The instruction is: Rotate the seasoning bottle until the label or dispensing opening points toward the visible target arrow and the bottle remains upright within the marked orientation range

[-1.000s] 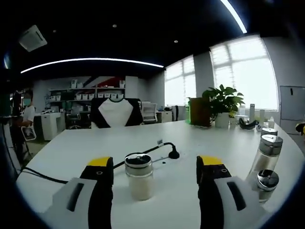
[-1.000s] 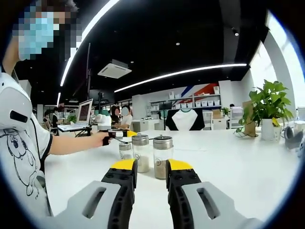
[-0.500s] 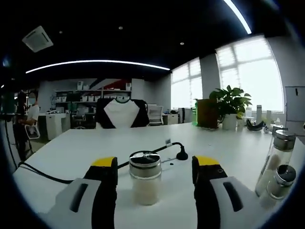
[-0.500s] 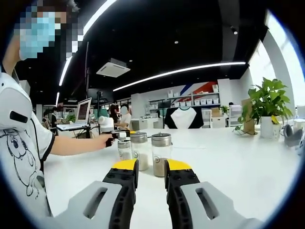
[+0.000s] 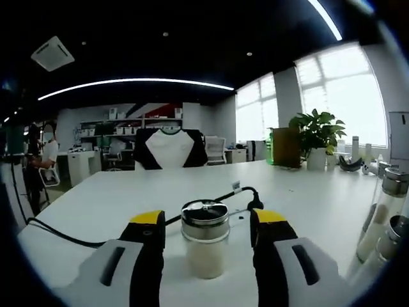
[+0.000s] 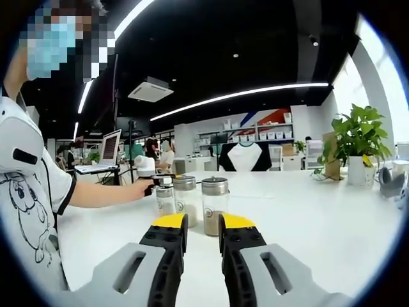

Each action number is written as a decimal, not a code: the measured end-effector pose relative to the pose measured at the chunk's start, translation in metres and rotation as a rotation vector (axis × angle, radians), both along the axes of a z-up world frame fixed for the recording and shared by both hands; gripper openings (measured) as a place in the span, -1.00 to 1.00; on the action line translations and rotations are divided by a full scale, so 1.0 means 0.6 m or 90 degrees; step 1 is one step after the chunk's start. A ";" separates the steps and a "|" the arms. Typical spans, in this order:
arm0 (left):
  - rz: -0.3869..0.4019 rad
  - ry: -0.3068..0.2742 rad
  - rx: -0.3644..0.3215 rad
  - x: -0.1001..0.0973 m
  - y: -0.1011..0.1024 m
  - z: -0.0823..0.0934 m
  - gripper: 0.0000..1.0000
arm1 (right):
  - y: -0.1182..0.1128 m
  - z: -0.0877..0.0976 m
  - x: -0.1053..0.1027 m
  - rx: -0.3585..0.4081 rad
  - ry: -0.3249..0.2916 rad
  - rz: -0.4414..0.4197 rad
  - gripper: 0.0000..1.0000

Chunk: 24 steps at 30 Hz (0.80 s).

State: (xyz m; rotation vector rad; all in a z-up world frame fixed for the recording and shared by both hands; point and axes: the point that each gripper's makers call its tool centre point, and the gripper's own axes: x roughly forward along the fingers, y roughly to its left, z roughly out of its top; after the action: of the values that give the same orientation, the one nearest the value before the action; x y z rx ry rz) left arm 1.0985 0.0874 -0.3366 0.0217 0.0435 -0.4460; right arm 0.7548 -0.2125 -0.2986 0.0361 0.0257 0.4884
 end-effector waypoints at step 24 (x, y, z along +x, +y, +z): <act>-0.010 -0.008 0.024 0.008 -0.015 0.001 -0.21 | -0.003 0.002 -0.003 -0.010 -0.002 -0.001 -0.68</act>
State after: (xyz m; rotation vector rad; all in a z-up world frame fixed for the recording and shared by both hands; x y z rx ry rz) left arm 1.1033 0.0785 -0.3362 0.0616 0.0391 -0.4602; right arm 0.7527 -0.2140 -0.2971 0.0208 0.0266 0.4872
